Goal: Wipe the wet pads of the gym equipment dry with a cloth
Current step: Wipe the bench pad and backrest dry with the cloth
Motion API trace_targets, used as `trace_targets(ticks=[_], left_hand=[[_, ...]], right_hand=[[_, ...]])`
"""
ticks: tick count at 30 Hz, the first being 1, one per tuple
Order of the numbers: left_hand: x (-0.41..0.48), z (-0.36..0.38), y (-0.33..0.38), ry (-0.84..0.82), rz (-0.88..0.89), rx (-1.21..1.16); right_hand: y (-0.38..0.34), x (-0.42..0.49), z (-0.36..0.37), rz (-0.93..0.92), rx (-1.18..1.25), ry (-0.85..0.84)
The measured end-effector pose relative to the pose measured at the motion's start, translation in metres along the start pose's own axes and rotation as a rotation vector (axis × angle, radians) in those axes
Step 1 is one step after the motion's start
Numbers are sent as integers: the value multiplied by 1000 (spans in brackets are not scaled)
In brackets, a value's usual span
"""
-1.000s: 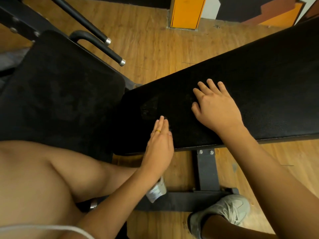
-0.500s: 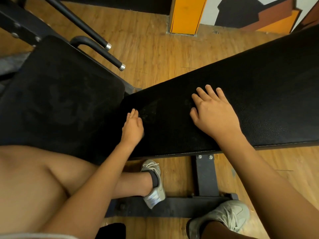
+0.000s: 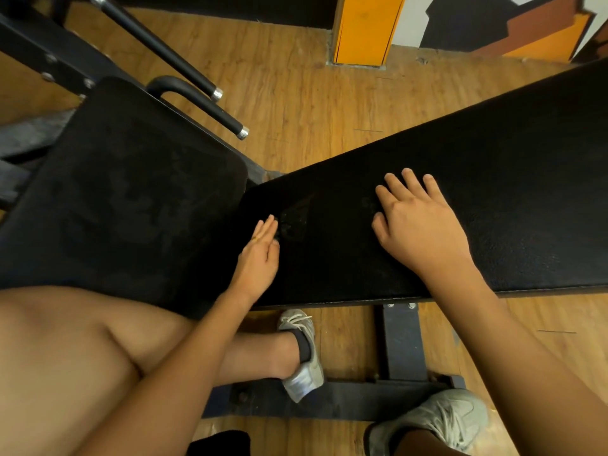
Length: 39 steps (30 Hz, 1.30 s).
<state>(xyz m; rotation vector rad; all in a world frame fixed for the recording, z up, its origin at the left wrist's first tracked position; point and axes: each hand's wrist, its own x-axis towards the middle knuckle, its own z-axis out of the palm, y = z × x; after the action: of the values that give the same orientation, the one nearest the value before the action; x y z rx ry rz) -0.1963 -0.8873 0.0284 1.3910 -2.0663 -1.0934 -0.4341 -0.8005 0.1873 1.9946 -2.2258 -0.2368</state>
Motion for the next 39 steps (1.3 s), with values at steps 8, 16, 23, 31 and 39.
trace_targets(ticks=[8,16,23,31,39], left_hand=[[39,-6,10,-8,-14,-32],[-20,8,4,-3,62,-25],[27,4,13,-21,-18,-47],[38,-6,21,-49,-61,-116],[-18,7,14,35,-126,-37]], right_hand=[[0,1,0,3,-9,-4],[-1,-1,-1,6,-20,-8],[0,1,0,3,1,-3],[1,0,0,4,-9,-12],[0,0,-1,5,1,-16]])
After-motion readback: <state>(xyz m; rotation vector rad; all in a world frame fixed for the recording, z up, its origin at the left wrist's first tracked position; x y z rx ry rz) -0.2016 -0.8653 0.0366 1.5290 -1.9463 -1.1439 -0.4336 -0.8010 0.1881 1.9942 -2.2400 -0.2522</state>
